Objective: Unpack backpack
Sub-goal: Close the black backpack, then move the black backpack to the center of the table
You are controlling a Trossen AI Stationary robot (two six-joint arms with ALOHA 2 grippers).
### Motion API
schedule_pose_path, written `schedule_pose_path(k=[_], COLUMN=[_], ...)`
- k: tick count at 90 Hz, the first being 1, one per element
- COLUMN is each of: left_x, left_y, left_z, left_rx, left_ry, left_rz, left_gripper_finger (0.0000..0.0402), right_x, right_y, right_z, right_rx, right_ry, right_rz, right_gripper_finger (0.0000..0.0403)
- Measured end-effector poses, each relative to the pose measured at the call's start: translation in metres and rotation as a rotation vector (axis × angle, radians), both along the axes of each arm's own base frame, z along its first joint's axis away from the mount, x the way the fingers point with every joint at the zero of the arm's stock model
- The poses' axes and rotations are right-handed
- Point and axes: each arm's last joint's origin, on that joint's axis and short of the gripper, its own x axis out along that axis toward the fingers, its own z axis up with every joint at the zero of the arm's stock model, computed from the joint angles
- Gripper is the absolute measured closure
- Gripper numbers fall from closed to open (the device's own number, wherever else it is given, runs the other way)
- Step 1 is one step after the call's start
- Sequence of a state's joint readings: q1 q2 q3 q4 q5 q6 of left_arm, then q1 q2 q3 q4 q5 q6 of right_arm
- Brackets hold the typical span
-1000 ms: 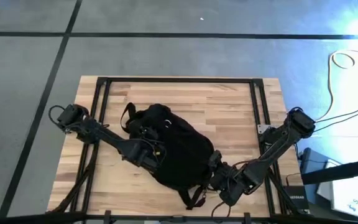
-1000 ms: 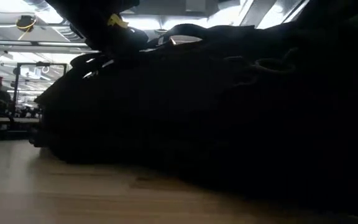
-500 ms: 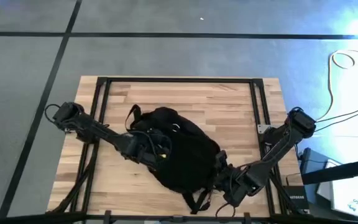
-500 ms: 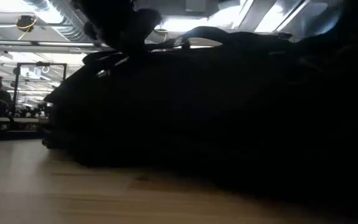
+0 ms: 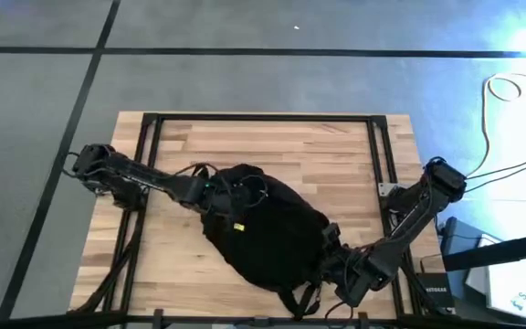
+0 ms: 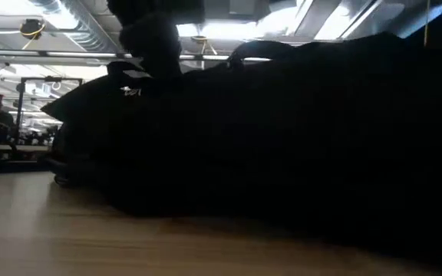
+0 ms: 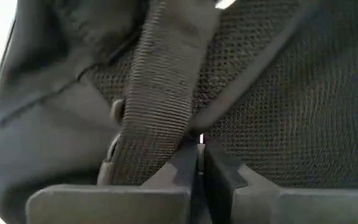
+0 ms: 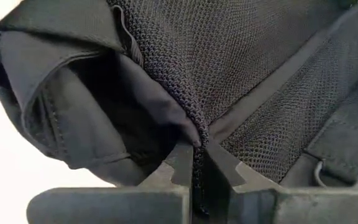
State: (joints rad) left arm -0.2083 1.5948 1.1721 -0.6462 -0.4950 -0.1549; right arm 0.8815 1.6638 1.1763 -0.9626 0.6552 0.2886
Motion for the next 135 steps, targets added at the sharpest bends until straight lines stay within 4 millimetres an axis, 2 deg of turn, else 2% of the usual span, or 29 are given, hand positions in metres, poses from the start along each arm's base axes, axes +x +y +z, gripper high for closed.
schedule_pose_path(k=[10,17,31,45,52,58,63,67,80,93,107,113,122,135], left_x=[0.005,0.008,0.013,0.023,0.033,0.043,0.052,0.059,0.074,0.082,0.087,0.088,0.088,0.087], left_y=[0.007,0.008,-0.001,-0.014,-0.017,-0.018,-0.019,-0.021,-0.024,-0.015,-0.009,-0.007,-0.004,-0.001], left_z=[0.004,0.015,0.049,0.074,0.071,0.052,0.036,0.028,0.025,0.008,-0.005,-0.008,-0.002,-0.007], left_rx=[0.026,-0.012,-0.025,-0.045,-0.042,0.009,0.121,0.200,0.323,0.369,0.448,0.455,0.456,0.449], left_ry=[-0.017,-0.078,-0.223,-0.375,-0.399,-0.323,-0.266,-0.258,-0.320,-0.253,-0.160,-0.149,-0.172,-0.136], left_rz=[-0.053,-0.081,-0.141,-0.288,-0.350,-0.383,-0.406,-0.412,-0.441,-0.421,-0.480,-0.474,-0.453,-0.449], left_gripper_finger=[0.0373,0.0342,0.0252,0.0159,0.0128,0.0113,0.0107,0.0105,0.0103,0.0108,0.0134,0.0149,0.0183,0.0274], right_x=[0.000,0.000,0.001,0.001,0.002,0.002,0.002,0.002,0.003,0.003,0.003,0.003,0.003,0.003], right_y=[0.000,0.000,0.000,-0.001,0.000,0.000,0.000,0.000,0.000,0.001,0.000,0.000,0.000,0.000], right_z=[0.000,0.000,0.000,0.000,0.001,0.001,0.001,0.001,0.001,0.001,0.001,0.001,0.001,0.001], right_rx=[-0.001,-0.001,-0.003,-0.010,-0.014,-0.014,-0.013,-0.011,-0.007,-0.003,-0.005,-0.006,-0.010,-0.009], right_ry=[0.000,0.000,-0.006,-0.015,-0.021,-0.023,-0.025,-0.029,-0.037,-0.041,-0.041,-0.042,-0.046,-0.048], right_rz=[0.001,0.000,-0.001,0.001,0.001,0.000,0.000,0.000,-0.002,-0.003,-0.002,-0.002,-0.002,-0.003], right_gripper_finger=[0.0403,0.0403,0.0403,0.0403,0.0403,0.0403,0.0403,0.0403,0.0403,0.0403,0.0403,0.0403,0.0403,0.0403])
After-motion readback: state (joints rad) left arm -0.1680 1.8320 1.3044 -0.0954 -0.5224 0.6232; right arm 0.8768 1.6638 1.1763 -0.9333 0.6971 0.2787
